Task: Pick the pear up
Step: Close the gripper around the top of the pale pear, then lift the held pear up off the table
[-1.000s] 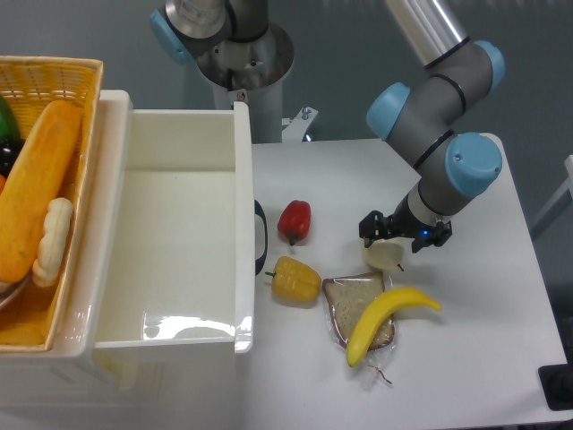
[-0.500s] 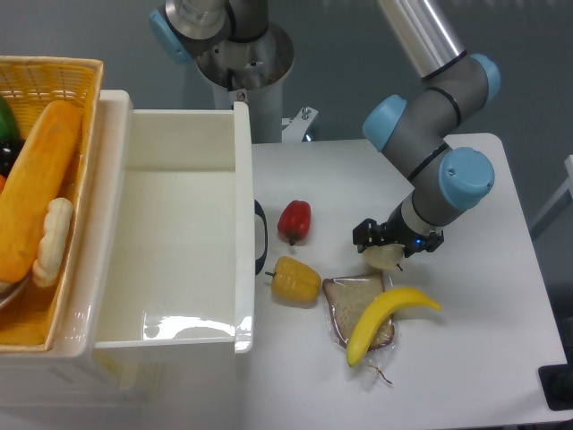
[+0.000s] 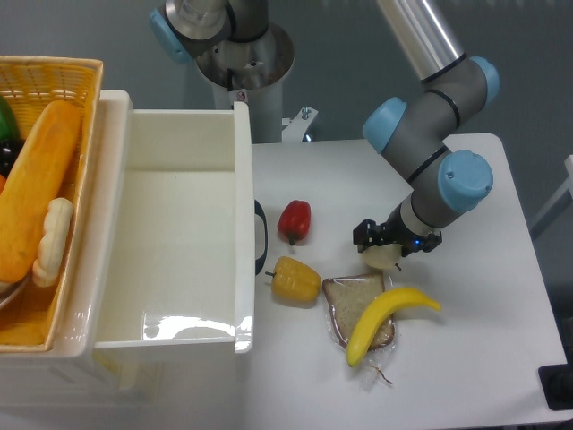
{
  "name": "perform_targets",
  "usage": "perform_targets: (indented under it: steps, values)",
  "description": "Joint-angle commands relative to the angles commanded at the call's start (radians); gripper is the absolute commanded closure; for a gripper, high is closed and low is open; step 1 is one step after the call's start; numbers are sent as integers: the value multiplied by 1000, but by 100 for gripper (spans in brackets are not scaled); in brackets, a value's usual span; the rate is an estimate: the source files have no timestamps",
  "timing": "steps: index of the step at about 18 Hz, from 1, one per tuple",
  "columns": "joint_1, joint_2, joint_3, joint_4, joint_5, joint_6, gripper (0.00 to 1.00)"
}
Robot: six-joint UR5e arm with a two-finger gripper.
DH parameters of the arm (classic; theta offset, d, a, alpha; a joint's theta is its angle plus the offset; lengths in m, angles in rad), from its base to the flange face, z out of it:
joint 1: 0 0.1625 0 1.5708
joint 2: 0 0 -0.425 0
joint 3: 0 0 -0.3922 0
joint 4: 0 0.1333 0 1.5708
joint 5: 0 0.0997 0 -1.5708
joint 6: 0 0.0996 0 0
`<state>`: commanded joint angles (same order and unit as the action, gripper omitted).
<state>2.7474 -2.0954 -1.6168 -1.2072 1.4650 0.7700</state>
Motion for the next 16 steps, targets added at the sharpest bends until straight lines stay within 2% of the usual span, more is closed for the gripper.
perform_targets:
  steps: [6, 10, 12, 15, 16]
  values:
    - [5, 11, 12, 0, 9, 11, 53]
    - [12, 43, 47, -2, 26, 11, 52]
    - [24, 57, 84, -2, 46, 26, 63]
    - [40, 86, 120, 2, 51, 78, 88]
    - [52, 93, 129, -2, 54, 86, 91]
